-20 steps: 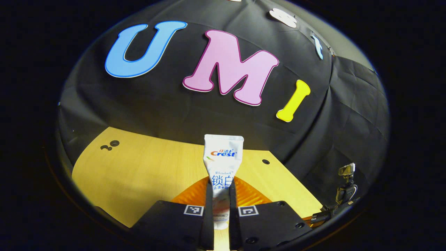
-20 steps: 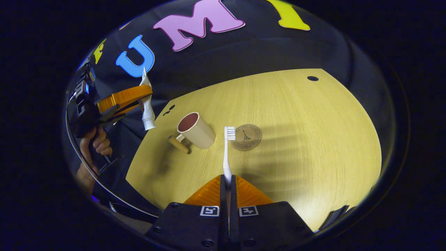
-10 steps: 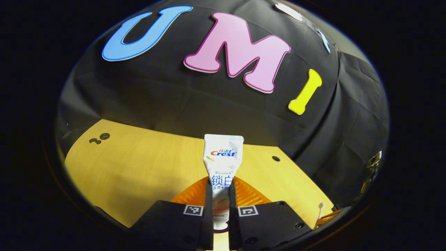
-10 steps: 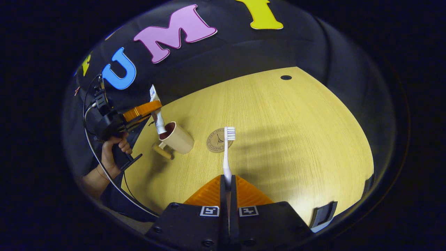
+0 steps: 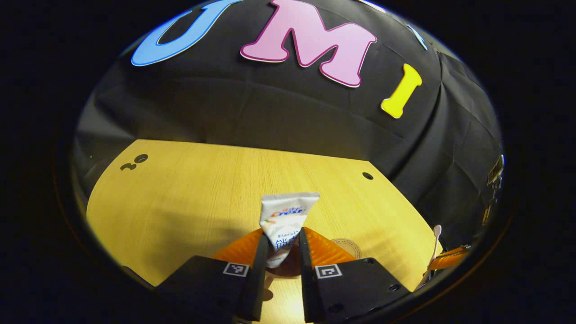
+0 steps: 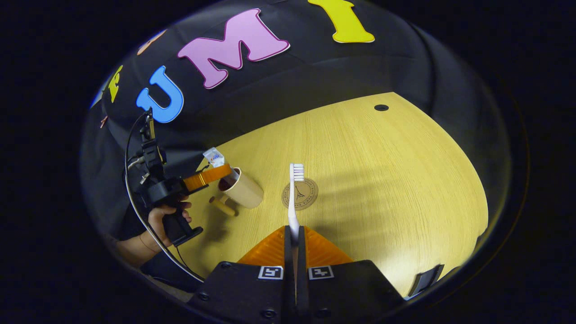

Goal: Put the toothbrush and toothpaste on the desktop into the cup, then pick up the cup and place it on the coaster on the desktop.

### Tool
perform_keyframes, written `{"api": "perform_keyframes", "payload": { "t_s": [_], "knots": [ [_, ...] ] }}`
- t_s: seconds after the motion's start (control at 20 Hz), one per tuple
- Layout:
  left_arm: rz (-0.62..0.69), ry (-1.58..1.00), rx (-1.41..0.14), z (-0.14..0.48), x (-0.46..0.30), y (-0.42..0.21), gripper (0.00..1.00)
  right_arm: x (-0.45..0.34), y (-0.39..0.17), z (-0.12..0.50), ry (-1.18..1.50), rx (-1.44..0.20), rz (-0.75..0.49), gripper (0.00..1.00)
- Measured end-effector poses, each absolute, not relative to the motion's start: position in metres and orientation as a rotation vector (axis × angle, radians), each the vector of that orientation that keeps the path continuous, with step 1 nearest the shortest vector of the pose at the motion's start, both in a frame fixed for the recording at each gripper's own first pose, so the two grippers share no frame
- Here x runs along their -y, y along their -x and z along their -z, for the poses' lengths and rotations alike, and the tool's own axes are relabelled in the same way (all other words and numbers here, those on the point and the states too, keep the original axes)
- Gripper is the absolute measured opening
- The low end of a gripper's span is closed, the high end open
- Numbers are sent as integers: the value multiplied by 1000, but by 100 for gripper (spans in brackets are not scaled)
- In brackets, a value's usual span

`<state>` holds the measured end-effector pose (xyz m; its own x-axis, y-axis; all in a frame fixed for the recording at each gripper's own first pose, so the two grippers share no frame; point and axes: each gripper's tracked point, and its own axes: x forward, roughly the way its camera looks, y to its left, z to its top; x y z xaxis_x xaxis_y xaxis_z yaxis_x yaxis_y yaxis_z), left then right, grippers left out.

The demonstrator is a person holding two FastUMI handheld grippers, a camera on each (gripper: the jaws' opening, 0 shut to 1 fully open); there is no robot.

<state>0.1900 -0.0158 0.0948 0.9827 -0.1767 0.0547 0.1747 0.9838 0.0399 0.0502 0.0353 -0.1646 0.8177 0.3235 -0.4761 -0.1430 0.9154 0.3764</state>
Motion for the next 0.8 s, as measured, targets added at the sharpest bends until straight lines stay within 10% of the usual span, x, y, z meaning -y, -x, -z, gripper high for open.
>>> {"api": "perform_keyframes", "payload": {
  "t_s": [0.3, 0.8],
  "knots": [
    [178, -82, 57, -92, 13, -168, 60, -62, -66, 129, -418, -470, -301, 6],
    [105, -153, 74, -86, -14, -91, 63, -138, -105, 57, -423, -268, -492, 5]
  ]
}}
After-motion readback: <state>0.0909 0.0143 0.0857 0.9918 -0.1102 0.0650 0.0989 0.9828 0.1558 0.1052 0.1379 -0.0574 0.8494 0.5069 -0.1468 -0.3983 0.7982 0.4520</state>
